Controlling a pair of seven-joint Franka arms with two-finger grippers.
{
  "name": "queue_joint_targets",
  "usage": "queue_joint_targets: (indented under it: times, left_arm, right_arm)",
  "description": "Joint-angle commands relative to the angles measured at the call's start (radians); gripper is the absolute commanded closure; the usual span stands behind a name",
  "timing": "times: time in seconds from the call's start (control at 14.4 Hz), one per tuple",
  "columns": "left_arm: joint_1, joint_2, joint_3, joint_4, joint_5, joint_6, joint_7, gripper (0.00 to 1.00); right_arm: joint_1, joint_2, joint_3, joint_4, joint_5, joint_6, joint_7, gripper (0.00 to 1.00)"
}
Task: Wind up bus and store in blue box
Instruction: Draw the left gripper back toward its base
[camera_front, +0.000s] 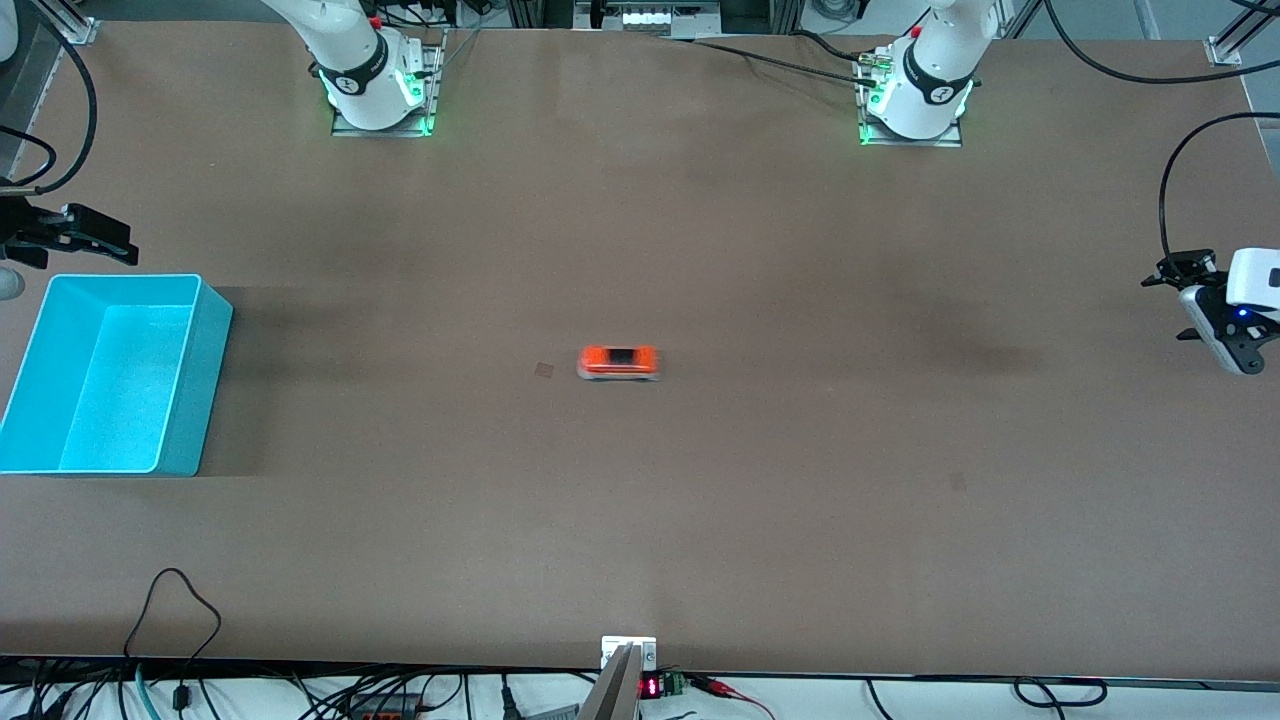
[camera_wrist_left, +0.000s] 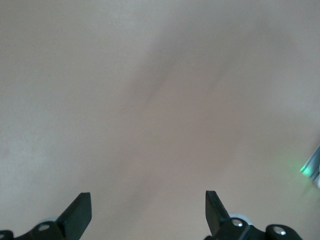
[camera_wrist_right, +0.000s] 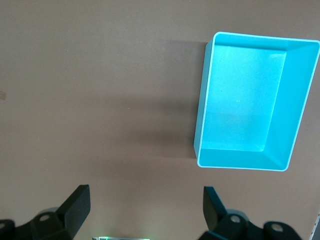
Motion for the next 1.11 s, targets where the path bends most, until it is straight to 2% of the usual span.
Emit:
queue_joint_targets:
  times: [0.0, 0.14, 0.35, 0.56, 0.69, 0.83, 1.04]
  left_arm:
    - [-0.054, -0.081, -0.004, -0.008, 0.017, -0.065, -0.169, 0.00]
    - [-0.106, -0.129, -0.004, 0.012, 0.017, -0.155, -0.323, 0.00]
    - [-0.171, -0.157, -0.025, 0.103, 0.017, -0.306, -0.523, 0.00]
    - [-0.171, -0.166, -0.105, 0.159, 0.016, -0.372, -0.683, 0.00]
    - [-0.171, -0.186, -0.181, 0.177, 0.002, -0.367, -0.837, 0.00]
    - [-0.172, -0.178, -0.275, 0.242, 0.010, -0.372, -1.024, 0.00]
    - [-0.169, -0.180, -0.353, 0.260, 0.002, -0.372, -1.204, 0.00]
  right_arm:
    - [-0.005, 0.008, 0.006, 0.017, 0.007, 0.006, 0.001, 0.00]
    - [-0.002, 0.012, 0.006, 0.019, 0.007, 0.006, 0.001, 0.00]
    - [-0.004, 0.012, 0.006, 0.019, 0.007, 0.006, 0.001, 0.00]
    - [-0.002, 0.012, 0.006, 0.021, 0.007, 0.008, 0.001, 0.00]
    - [-0.002, 0.012, 0.006, 0.019, 0.008, 0.008, 0.001, 0.00]
    - [-0.002, 0.012, 0.006, 0.019, 0.008, 0.009, 0.007, 0.00]
    - [-0.005, 0.035, 0.006, 0.019, 0.042, 0.015, 0.001, 0.00]
